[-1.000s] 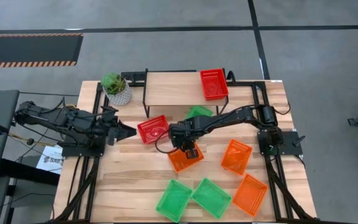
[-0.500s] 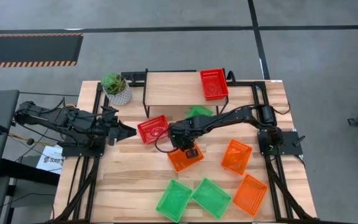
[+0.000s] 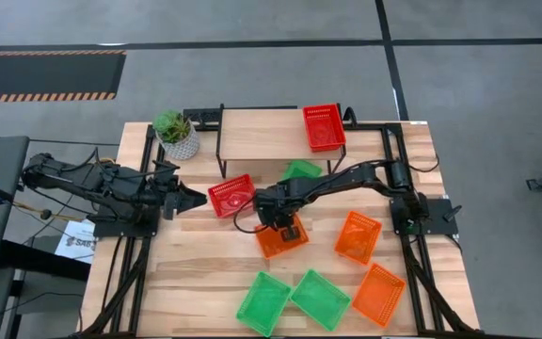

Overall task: Stack baskets on shelf by color
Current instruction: Put the top left orange bin on the shelf

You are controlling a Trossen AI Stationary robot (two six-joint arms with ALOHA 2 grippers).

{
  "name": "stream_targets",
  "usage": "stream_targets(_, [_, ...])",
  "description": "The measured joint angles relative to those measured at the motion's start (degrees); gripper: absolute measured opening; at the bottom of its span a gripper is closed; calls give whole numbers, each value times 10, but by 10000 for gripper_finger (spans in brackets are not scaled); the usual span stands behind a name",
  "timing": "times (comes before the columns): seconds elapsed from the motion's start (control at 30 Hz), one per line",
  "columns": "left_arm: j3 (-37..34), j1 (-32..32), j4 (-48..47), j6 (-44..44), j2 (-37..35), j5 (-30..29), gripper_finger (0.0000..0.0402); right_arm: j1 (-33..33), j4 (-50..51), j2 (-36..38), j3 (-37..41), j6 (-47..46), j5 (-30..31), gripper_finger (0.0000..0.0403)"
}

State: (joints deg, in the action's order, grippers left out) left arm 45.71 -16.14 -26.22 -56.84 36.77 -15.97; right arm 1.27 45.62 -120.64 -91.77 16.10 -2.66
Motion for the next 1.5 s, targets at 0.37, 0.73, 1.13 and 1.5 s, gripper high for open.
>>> stream_targets(0.37, [0, 0, 0, -8, 0, -7, 157, -8, 30, 24, -9, -88, -26, 11])
stream_targets(0.73, [0, 0, 0, -29, -1, -18, 157, -85, 69, 195, -65, -363, -51, 6])
stream_targets(1.13, [0, 0, 1, -54, -1, -41, 157, -247, 20, 207, -111, -656, 84, 7])
stream_targets(1.5, [0, 0, 0, -53, -1, -44, 157, -265, 69, 185, -111, -725, 100, 7])
